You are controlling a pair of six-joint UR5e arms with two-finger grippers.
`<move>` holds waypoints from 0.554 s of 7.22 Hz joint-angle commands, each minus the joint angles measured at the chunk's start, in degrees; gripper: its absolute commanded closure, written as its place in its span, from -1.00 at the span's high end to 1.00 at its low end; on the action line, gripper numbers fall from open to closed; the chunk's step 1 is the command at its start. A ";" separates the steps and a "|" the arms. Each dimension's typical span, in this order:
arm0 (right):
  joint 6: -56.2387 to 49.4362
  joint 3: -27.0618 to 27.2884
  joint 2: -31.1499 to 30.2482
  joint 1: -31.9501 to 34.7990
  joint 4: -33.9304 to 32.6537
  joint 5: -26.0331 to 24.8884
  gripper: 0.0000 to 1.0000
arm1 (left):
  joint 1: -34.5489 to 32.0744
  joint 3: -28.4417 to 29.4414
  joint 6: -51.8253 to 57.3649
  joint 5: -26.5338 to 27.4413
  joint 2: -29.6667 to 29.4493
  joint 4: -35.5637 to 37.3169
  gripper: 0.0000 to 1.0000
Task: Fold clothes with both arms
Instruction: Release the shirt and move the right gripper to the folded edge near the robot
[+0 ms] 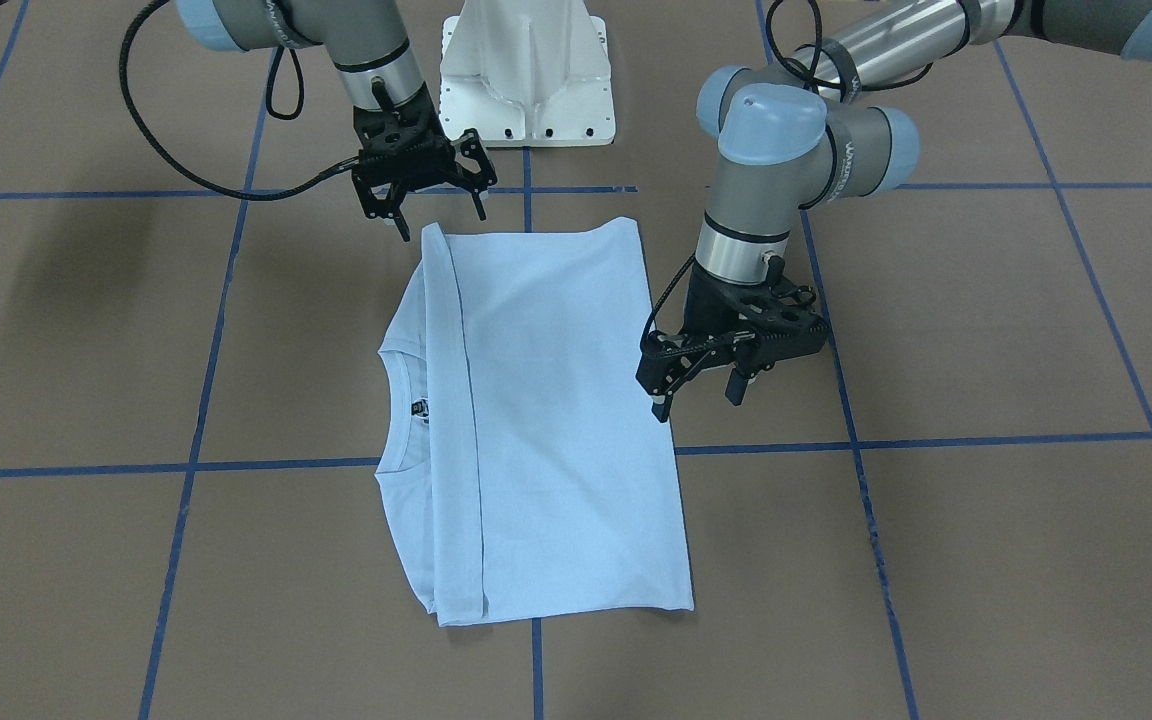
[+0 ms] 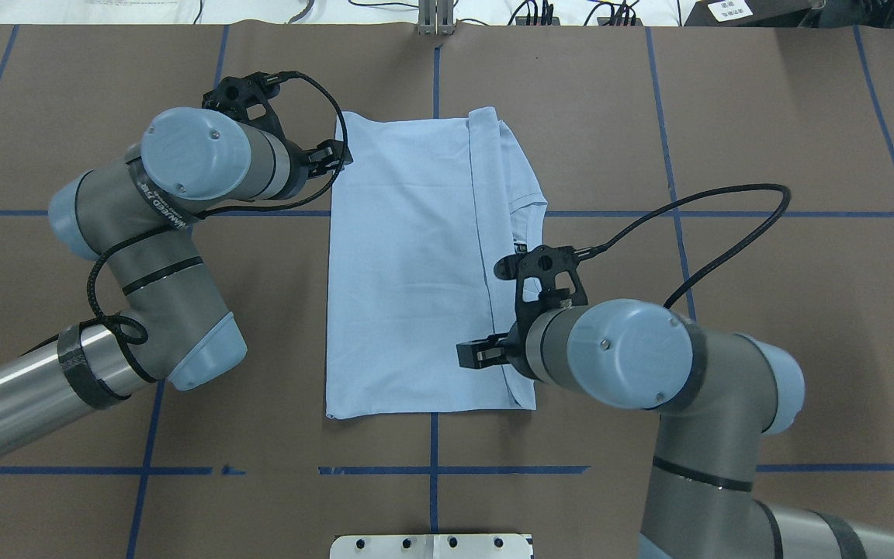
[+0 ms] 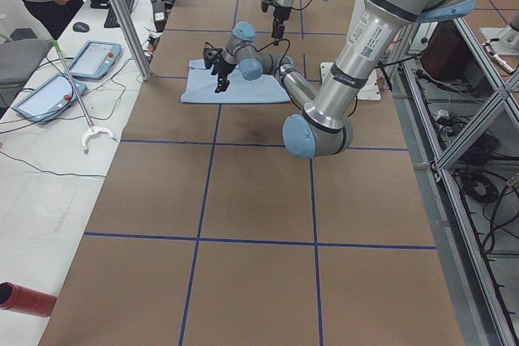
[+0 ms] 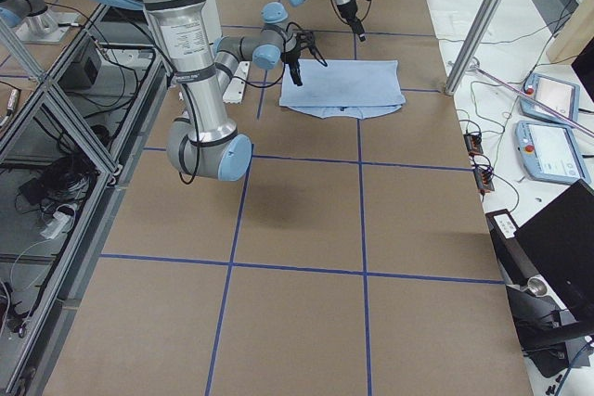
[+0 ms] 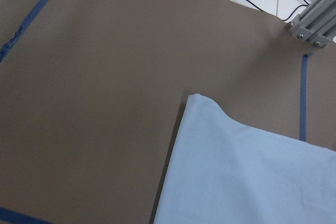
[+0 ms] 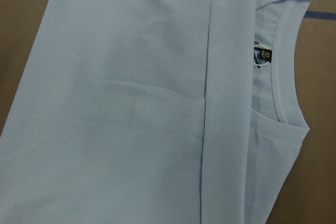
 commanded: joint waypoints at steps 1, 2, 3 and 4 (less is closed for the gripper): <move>-7.83 -3.27 0.88 -4.53 -0.09 -7.21 0.88 | 1.56 -1.53 -0.52 -0.10 0.87 0.38 1.00; -11.68 -4.16 0.88 -4.62 -0.09 -7.31 0.85 | 1.66 -1.44 -0.61 -0.10 0.87 0.38 1.00; -12.06 -5.04 0.35 -4.80 0.00 -7.66 0.84 | 2.09 -1.44 -1.22 -0.10 0.87 0.30 1.00; -12.24 -5.31 0.26 -5.41 -0.09 -8.79 0.70 | 2.71 -1.44 -1.74 -0.01 0.87 0.29 1.00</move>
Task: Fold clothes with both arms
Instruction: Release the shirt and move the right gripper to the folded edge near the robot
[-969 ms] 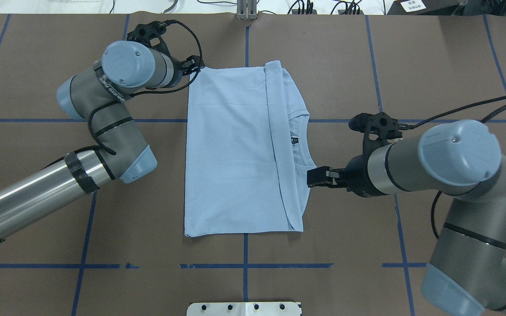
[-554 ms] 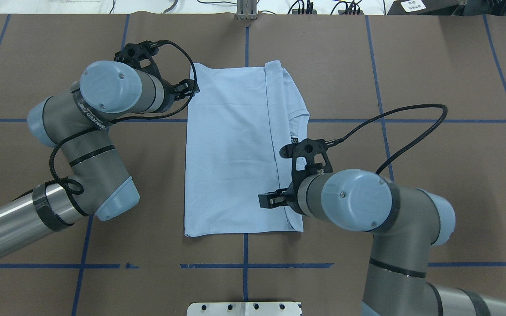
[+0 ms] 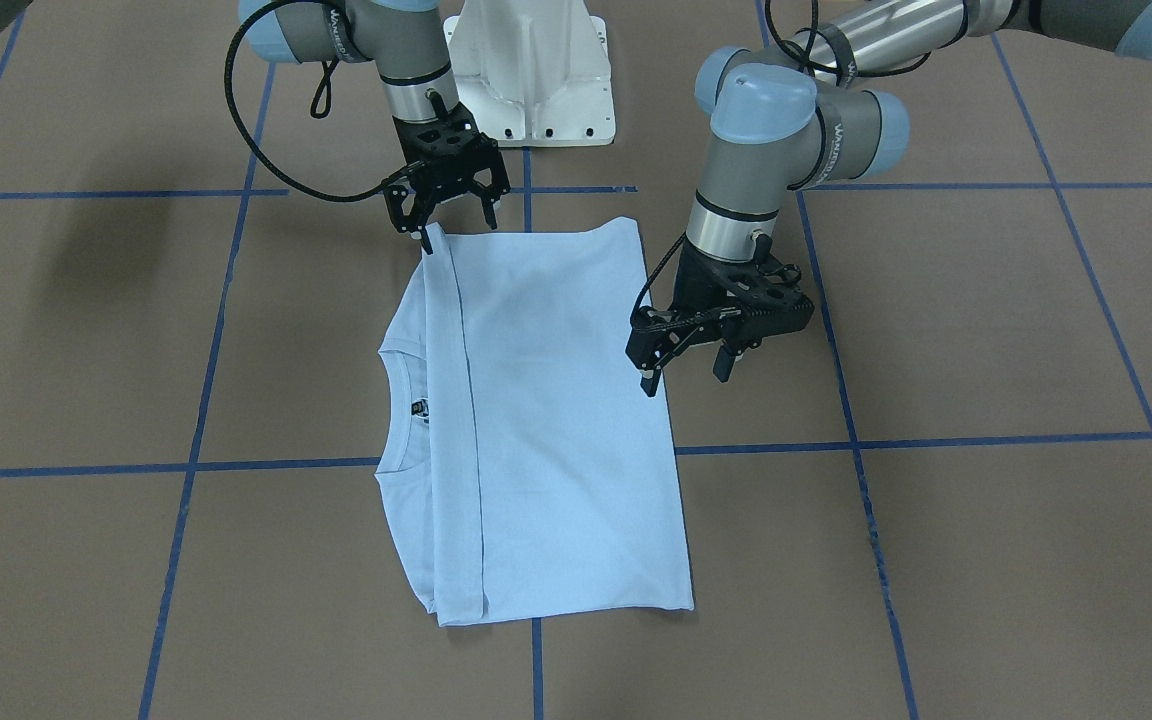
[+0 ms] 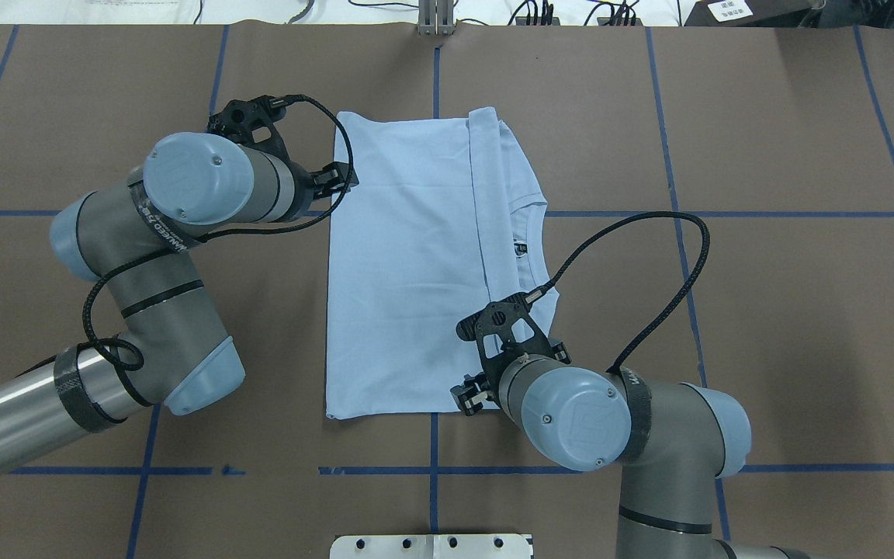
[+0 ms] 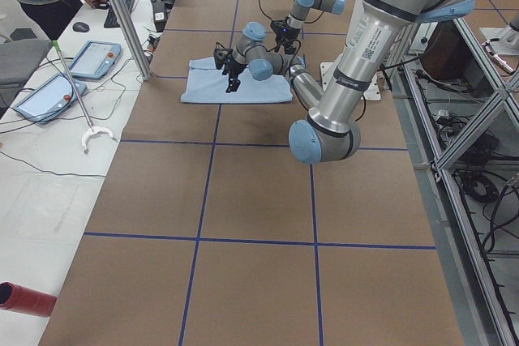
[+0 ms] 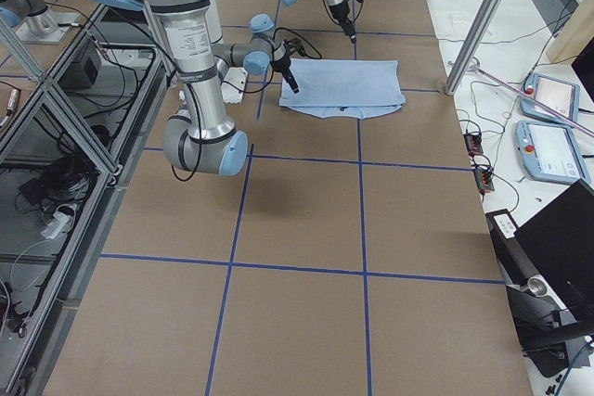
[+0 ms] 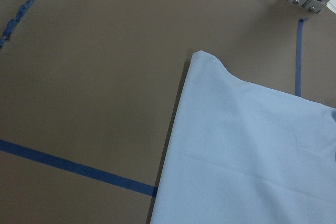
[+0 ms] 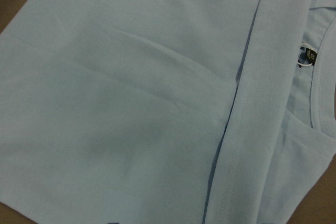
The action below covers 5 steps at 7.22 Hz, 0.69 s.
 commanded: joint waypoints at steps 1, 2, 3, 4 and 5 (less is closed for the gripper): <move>-0.90 -1.04 -0.32 -0.98 -0.04 -1.15 0.49 | 0.68 -0.02 -0.64 0.07 0.02 -0.03 1.00; -0.90 -1.39 -0.85 -1.68 -0.04 -1.49 0.25 | 0.68 -0.02 -0.64 0.07 0.02 -0.12 1.00; -0.90 -1.92 -0.94 -2.21 -0.04 -2.11 0.16 | 0.68 -0.02 -0.73 -0.02 -0.07 -0.12 1.00; -0.90 -2.10 -1.03 -2.39 -0.04 -2.11 0.10 | 0.77 -0.02 -0.73 -0.02 -0.16 -0.12 1.00; -0.99 -2.10 -1.20 -2.39 -0.04 -2.11 0.04 | 0.77 -0.02 -0.73 -0.02 -0.25 -0.12 1.00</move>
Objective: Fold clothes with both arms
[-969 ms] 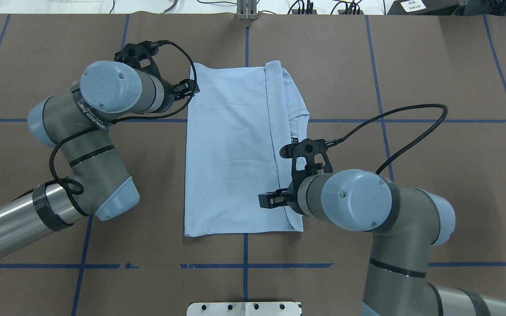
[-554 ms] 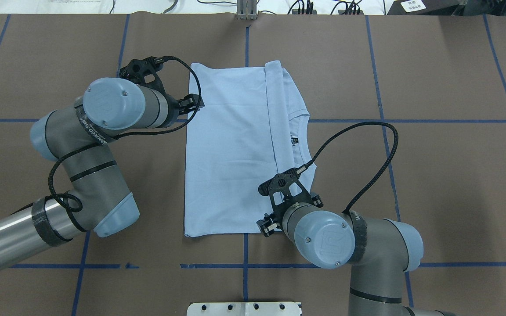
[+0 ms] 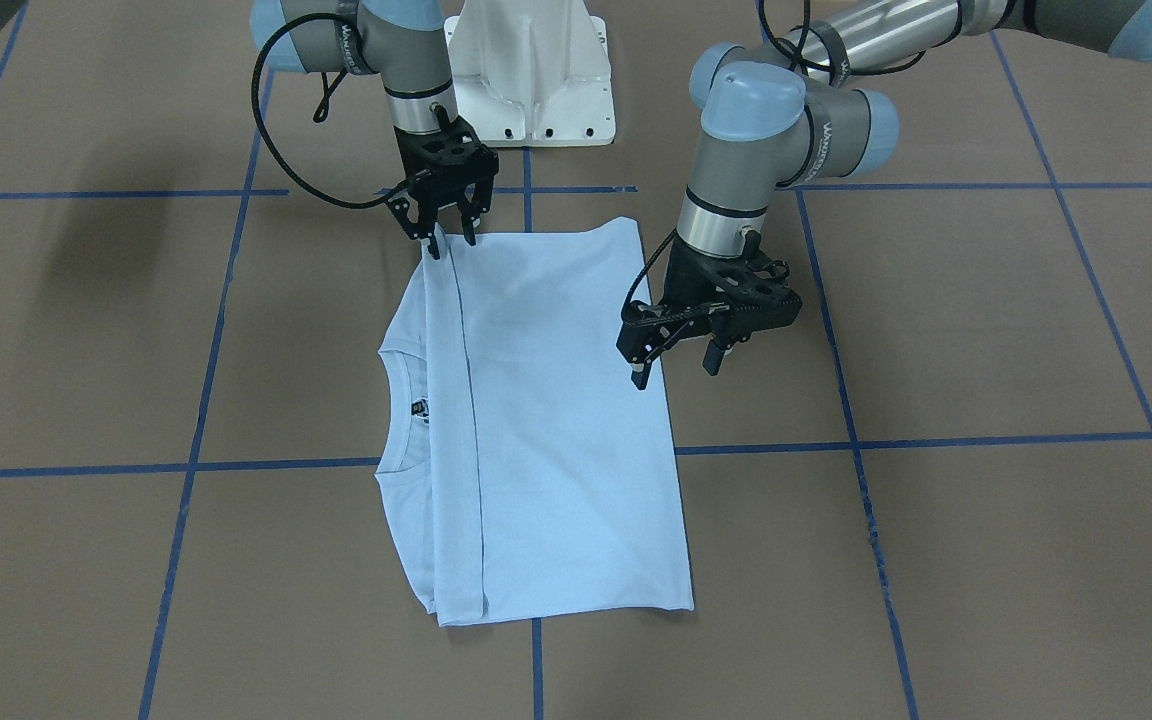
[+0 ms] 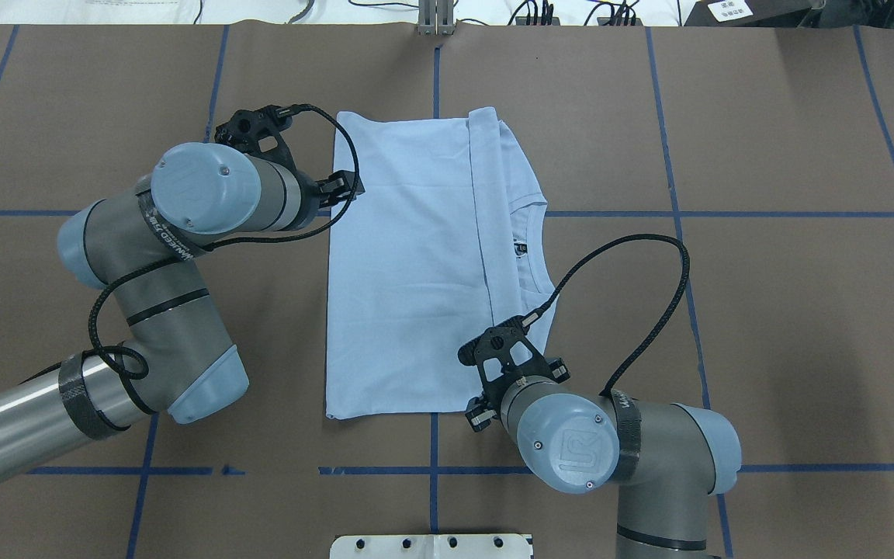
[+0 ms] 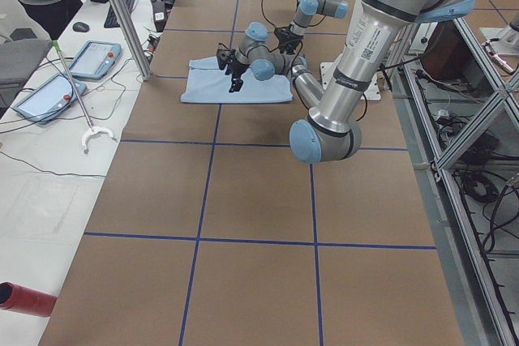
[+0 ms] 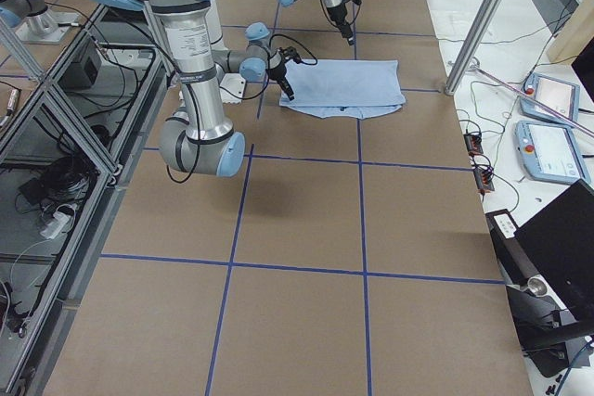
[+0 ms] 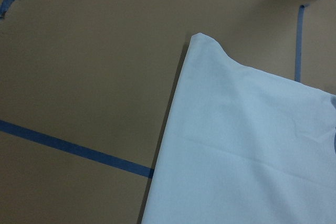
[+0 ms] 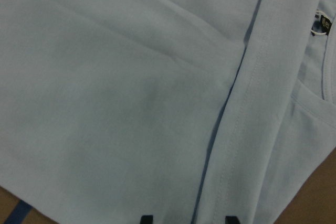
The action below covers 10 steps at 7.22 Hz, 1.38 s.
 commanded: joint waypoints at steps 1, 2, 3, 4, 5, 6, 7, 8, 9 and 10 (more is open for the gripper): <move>-1.20 -0.15 -0.12 0.01 0.00 -0.10 -0.12 | 0.21 0.00 -0.02 -0.01 -0.19 0.00 1.00; -1.91 -0.15 -0.20 0.18 0.00 -0.19 -0.23 | 0.39 0.00 -0.02 -0.01 -0.19 -0.09 1.00; -2.00 -0.15 -0.20 0.27 0.00 -0.19 -0.25 | 0.48 0.00 -0.02 -0.01 -0.19 -0.09 1.00; -2.00 -0.15 -0.12 0.27 0.00 -0.10 -0.27 | 0.48 0.00 -0.02 -0.01 -0.19 -0.09 1.00; -2.00 -0.06 -0.20 0.18 0.00 -0.10 -0.28 | 0.56 0.00 -0.02 -0.01 -0.19 -0.09 1.00; -1.92 -0.06 -0.20 0.10 0.00 -0.10 -0.29 | 0.65 0.00 -0.02 -0.01 -0.19 -0.18 1.00; -1.92 -0.15 -0.29 -0.08 0.00 -0.19 -0.29 | 0.74 0.00 -0.02 -0.01 -0.19 -0.27 1.00; -1.92 -0.15 -0.47 -0.17 0.00 -0.19 -0.29 | 0.92 0.35 -0.02 -0.01 -0.28 -0.27 1.00; -1.92 -0.15 -0.73 -0.25 0.00 -0.54 -0.29 | 1.09 0.44 -0.02 -0.01 -0.28 -0.36 1.00; -1.92 -0.15 -0.73 -0.26 0.00 -0.54 -0.31 | 1.09 0.35 -0.02 -0.01 -0.28 -0.27 1.00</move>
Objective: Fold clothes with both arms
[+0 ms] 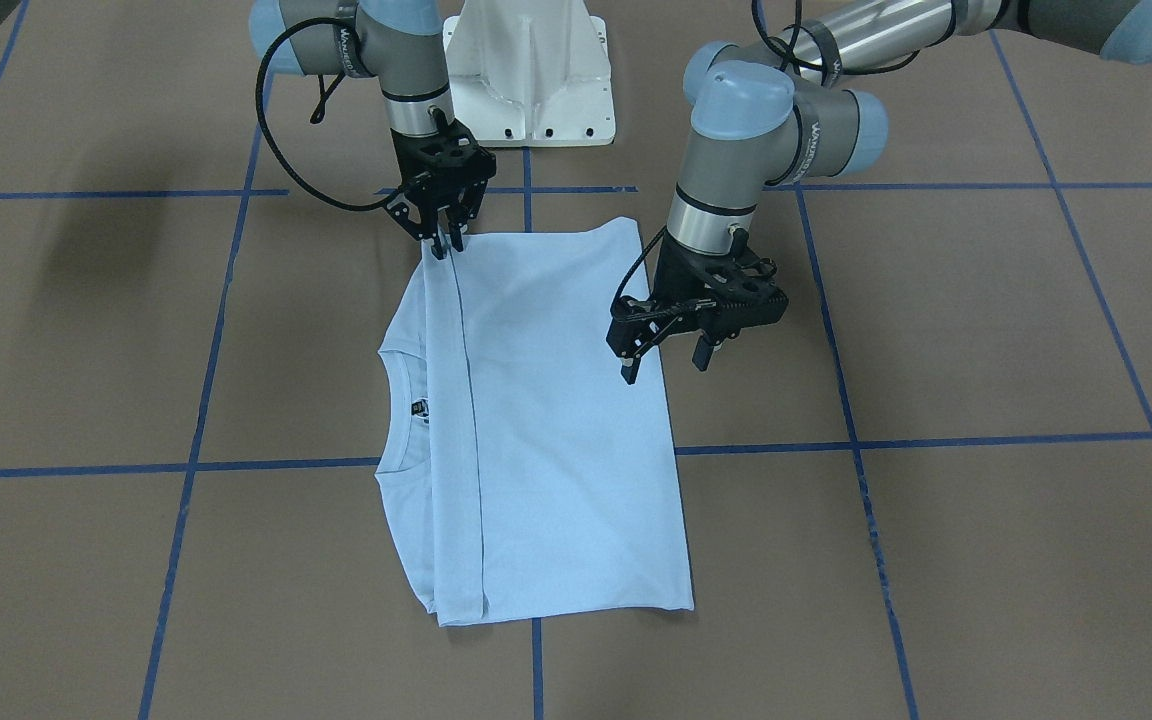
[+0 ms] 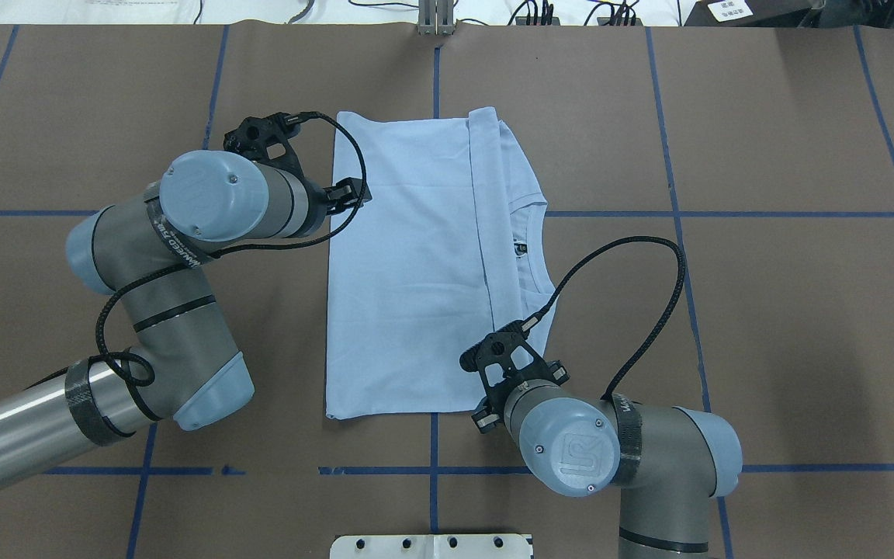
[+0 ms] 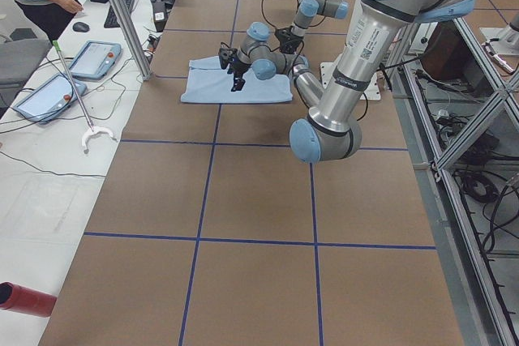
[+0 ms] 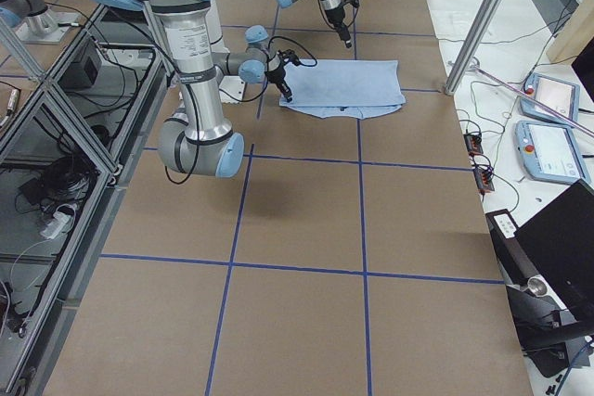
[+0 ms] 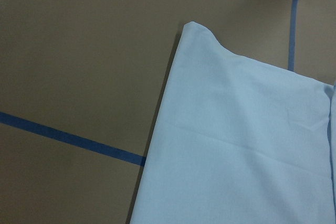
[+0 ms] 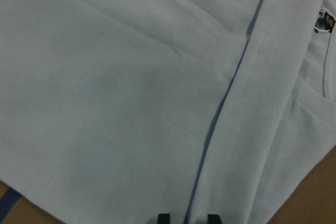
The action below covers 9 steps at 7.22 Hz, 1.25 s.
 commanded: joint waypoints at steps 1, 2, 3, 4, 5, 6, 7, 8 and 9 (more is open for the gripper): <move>-0.09 -0.01 -0.28 0.03 0.00 -0.21 -0.64 | 0.09 0.10 0.09 0.00 -0.10 0.03 1.00; -0.18 -0.01 -0.29 0.20 0.00 -0.12 -1.00 | 0.09 0.10 0.09 0.00 -0.11 0.12 1.00; -0.18 -0.01 -0.20 0.38 0.00 -0.12 -1.00 | 0.09 0.10 0.18 0.00 -0.19 0.12 1.00; -0.18 0.08 -0.20 0.56 0.00 -0.03 -1.00 | 0.17 0.10 0.18 0.00 -0.19 0.03 1.00; -0.18 0.26 -0.11 0.73 0.00 0.14 -1.00 | 0.17 0.19 0.18 0.00 -0.37 -0.06 1.00; -0.44 0.52 -0.11 1.08 0.00 0.40 -1.00 | 0.17 0.19 0.18 0.00 -0.37 -0.06 1.00; -0.70 2.35 -0.55 2.04 0.17 1.62 -1.00 | 0.17 0.19 0.18 0.00 -0.37 -0.14 1.00; -0.70 5.41 -3.42 3.27 0.09 4.33 -1.00 | 0.17 0.27 0.18 0.09 -0.37 -0.14 1.00; -0.53 6.75 -5.36 3.80 0.09 5.06 -1.00 | 0.17 0.36 0.18 0.09 -0.37 -0.14 1.00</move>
